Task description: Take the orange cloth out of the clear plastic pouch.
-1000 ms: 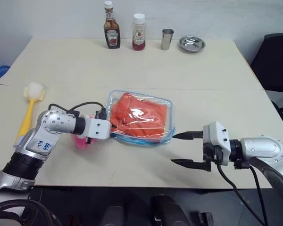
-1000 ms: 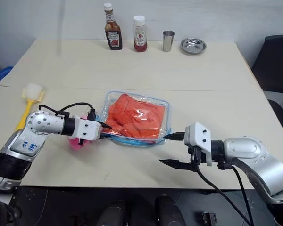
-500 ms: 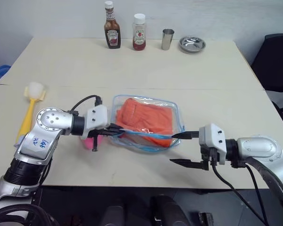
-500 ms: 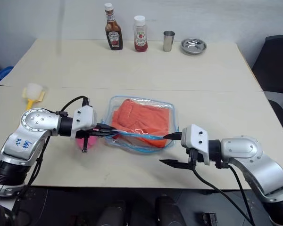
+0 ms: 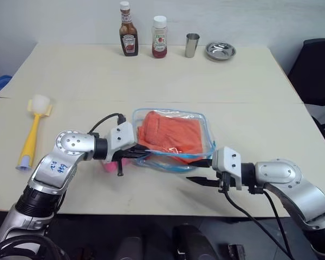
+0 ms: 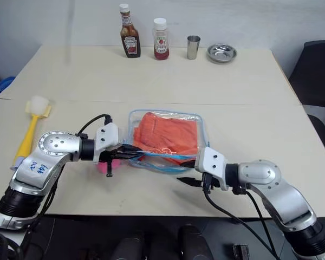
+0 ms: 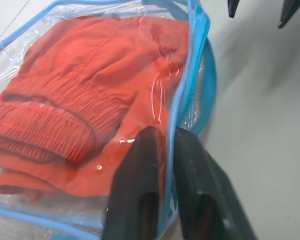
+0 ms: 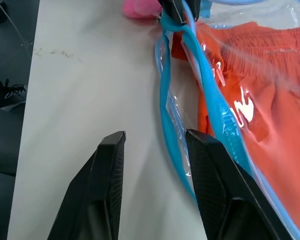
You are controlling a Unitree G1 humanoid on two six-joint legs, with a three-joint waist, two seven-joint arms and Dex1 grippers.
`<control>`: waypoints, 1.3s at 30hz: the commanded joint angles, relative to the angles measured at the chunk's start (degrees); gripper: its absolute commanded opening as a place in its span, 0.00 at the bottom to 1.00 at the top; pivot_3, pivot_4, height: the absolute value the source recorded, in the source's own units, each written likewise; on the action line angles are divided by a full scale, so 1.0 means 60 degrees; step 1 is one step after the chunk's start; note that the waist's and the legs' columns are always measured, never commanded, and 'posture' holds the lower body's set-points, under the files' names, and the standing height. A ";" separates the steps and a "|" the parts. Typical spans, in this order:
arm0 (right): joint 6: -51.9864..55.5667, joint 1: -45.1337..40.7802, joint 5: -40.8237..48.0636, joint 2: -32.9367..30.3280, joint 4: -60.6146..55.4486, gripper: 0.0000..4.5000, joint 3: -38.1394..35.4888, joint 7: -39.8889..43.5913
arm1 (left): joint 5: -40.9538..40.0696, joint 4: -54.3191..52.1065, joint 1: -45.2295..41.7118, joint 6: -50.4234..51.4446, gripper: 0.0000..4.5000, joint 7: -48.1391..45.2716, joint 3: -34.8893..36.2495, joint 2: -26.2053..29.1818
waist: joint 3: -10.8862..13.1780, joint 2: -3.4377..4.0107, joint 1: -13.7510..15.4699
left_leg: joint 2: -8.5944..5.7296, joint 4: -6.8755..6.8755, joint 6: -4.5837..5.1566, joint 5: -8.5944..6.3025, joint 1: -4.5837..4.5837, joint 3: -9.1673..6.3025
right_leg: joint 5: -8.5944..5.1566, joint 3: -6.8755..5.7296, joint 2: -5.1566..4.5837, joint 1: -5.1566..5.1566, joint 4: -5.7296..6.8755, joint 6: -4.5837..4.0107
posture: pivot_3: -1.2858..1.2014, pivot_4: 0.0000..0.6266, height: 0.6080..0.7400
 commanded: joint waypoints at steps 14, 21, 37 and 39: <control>-0.0203 0.0342 -0.0060 -0.0112 -0.0425 0.42 -0.0593 0.0124 | 0.1516 0.0065 0.0340 -0.2552 0.47 -0.0215 -0.0007 0.0646 | 0.0000 0.0000 -0.0003 | 0.0000 -0.0003 0.0018 -0.0010 0.0001 0.0001 | 0.0000 0.0001 0.0000 0.0000 -0.0001 0.0000 | 0.52 0.24 1.00; -0.0303 0.0384 -0.0171 -0.0148 -0.0367 0.42 -0.0631 0.0134 | 0.1145 0.0286 0.0325 -0.2488 0.22 -0.0164 0.0262 0.0300 | 0.0000 0.0000 -0.0006 | 0.0000 -0.0003 0.0018 -0.0010 0.0001 0.0001 | 0.0000 0.0000 0.0001 0.0000 0.0001 0.0000 | 0.52 0.24 1.00; -0.0787 0.0234 -0.1030 -0.0079 -0.0099 0.42 -0.0145 -0.0021 | -0.2175 -0.0424 0.0328 0.1409 0.01 -0.0415 0.1197 -0.0362 | 0.0000 0.0000 -0.0005 | 0.0000 -0.0002 0.0016 -0.0009 0.0001 0.0000 | 0.0000 0.0000 0.0001 0.0001 0.0005 0.0000 | 0.52 0.24 1.00; -0.0803 0.0132 -0.1249 0.0066 -0.0063 0.42 0.0045 -0.0124 | -0.2466 -0.0471 0.0224 0.1911 0.01 -0.0171 0.1313 -0.0583 | 0.0000 0.0000 -0.0005 | 0.0000 -0.0001 0.0015 -0.0009 0.0001 0.0000 | 0.0000 0.0000 0.0001 0.0001 0.0006 0.0000 | 0.52 0.24 1.00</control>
